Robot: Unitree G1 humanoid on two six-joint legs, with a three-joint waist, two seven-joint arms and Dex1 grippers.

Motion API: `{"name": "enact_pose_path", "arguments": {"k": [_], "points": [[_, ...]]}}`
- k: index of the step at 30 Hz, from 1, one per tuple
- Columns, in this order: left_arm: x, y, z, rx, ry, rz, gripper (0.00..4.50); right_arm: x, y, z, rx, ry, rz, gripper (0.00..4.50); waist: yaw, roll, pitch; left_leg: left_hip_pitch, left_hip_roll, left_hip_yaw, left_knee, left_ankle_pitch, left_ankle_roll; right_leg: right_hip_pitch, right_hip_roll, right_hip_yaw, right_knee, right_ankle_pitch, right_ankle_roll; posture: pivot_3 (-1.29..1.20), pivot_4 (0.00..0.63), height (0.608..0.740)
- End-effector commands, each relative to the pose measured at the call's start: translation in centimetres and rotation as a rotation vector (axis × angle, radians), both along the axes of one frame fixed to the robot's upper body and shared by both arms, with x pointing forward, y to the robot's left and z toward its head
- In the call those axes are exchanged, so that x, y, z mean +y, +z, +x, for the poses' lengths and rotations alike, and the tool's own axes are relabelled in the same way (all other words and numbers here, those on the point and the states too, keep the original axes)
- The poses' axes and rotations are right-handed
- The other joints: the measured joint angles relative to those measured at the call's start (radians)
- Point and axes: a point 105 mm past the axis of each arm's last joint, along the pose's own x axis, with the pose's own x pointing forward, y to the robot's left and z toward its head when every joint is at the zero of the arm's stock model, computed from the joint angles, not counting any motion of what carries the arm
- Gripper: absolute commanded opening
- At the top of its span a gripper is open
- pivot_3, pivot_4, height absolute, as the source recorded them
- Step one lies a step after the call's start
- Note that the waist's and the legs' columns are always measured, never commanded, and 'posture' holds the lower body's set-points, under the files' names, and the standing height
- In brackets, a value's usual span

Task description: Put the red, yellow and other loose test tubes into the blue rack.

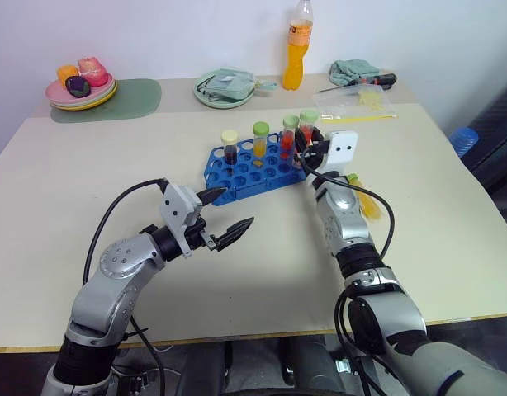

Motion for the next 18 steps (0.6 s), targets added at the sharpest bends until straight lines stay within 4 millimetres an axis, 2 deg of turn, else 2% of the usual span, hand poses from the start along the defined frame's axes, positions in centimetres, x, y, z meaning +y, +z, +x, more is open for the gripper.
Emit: {"name": "enact_pose_path", "arguments": {"k": [1, 8, 11, 15, 18], "points": [[0.2, 0.8, -0.3, -0.041, -0.009, -0.003, 4.5, 0.1, 1.1, -0.2, -0.059, -0.005, 0.017, 1.33, -0.001, 0.0, 0.0, 0.0, 0.0, 0.0, 0.0, 0.0, 0.0, 0.0, 0.0, 0.0, 0.0, 0.0, 0.0, 0.0, 0.15, 0.74], [0.6, 0.1, -0.5, -0.033, -0.011, 0.003, 4.5, -0.3, 0.2, -0.4, -0.057, -0.025, 0.021, 1.33, -0.001, 0.0, 0.0, 0.0, 0.0, 0.0, 0.0, 0.0, 0.0, 0.0, 0.0, 0.0, 0.0, 0.0, 0.0, 0.0, 0.15, 0.74], [0.6, 0.1, -0.5, -0.034, -0.013, 0.004, 4.5, -0.3, 0.5, -0.5, -0.071, -0.023, 0.031, 2.41, -0.001, 0.0, 0.0, 0.0, 0.0, 0.0, 0.0, 0.0, 0.0, 0.0, 0.0, 0.0, 0.0, 0.0, 0.0, 0.0, 0.15, 0.74], [0.3, 0.4, -0.6, -0.04, -0.018, 0.002, 4.5, -0.3, 1.9, -0.9, -0.126, -0.008, 0.054, 4.44, -0.002, 0.0, 0.0, 0.0, 0.0, 0.0, 0.0, 0.0, 0.0, 0.0, 0.0, 0.0, 0.0, 0.0, 0.0, 0.0, 0.15, 0.74], [0.1, 0.6, -0.6, -0.041, -0.02, 0.0, 4.5, -0.1, 2.7, -1.3, -0.15, 0.01, 0.047, 4.48, -0.002, 0.001, 0.001, 0.0, 0.0, 0.0, 0.0, 0.0, 0.0, 0.0, 0.0, 0.0, 0.0, 0.0, 0.0, 0.0, 0.15, 0.74]]}}
